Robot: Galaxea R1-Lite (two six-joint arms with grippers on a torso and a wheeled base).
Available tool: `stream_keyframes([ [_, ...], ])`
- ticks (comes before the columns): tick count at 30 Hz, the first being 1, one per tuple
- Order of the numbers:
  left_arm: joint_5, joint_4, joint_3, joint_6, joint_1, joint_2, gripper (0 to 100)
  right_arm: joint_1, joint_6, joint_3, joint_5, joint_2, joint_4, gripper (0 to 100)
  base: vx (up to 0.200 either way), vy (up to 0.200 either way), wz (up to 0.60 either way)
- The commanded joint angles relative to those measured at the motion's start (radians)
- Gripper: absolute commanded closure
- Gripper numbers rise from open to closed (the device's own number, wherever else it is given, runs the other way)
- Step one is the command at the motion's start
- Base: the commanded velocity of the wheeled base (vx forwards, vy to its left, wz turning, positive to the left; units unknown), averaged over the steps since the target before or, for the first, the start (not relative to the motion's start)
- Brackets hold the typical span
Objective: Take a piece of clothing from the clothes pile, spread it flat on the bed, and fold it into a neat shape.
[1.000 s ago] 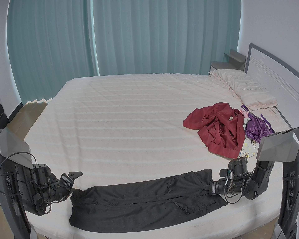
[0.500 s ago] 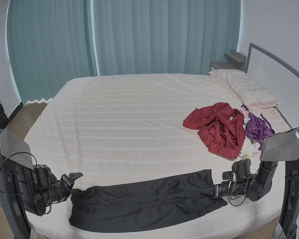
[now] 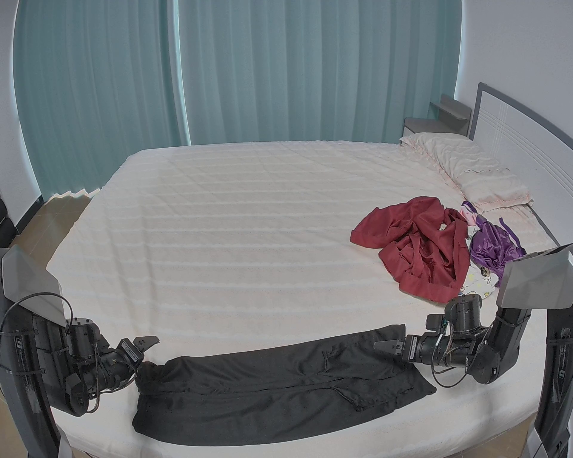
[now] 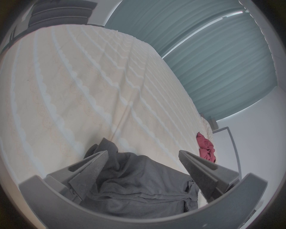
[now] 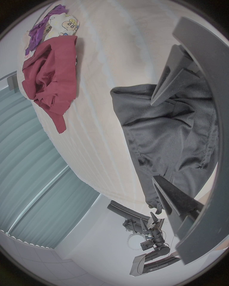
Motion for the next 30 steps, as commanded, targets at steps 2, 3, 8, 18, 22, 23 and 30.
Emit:
stream_keyframes([
  [2,0.013,-0.018,0.019,0.008,-0.01,0.002,0,0.008,0.003,0.0,0.009,0.007,-0.003,0,0.0,0.0,0.0],
  [3,0.013,-0.018,0.019,0.008,-0.01,0.004,0,0.011,0.005,0.002,0.009,0.007,-0.003,0,-0.2,0.0,0.0],
  [8,0.015,-0.018,0.027,0.009,-0.01,-0.004,0,0.011,0.005,0.0,0.009,0.005,-0.005,0,-0.2,0.0,0.0],
  [18,0.051,-0.018,0.027,0.018,-0.012,0.0,0,0.011,0.005,-0.001,0.009,0.021,-0.006,0,-0.12,0.0,0.0],
  [22,0.111,-0.018,0.011,0.031,-0.041,0.019,0,0.014,0.005,-0.001,0.009,0.021,-0.006,0,0.0,0.0,0.0],
  [23,0.143,-0.018,0.011,0.031,-0.059,0.023,0,0.014,0.005,-0.001,0.009,0.021,-0.006,0,0.0,0.0,0.0],
  [30,0.292,-0.018,-0.005,0.031,-0.176,0.077,0,0.014,0.003,-0.001,0.009,0.022,-0.008,0,0.0,0.0,0.0],
])
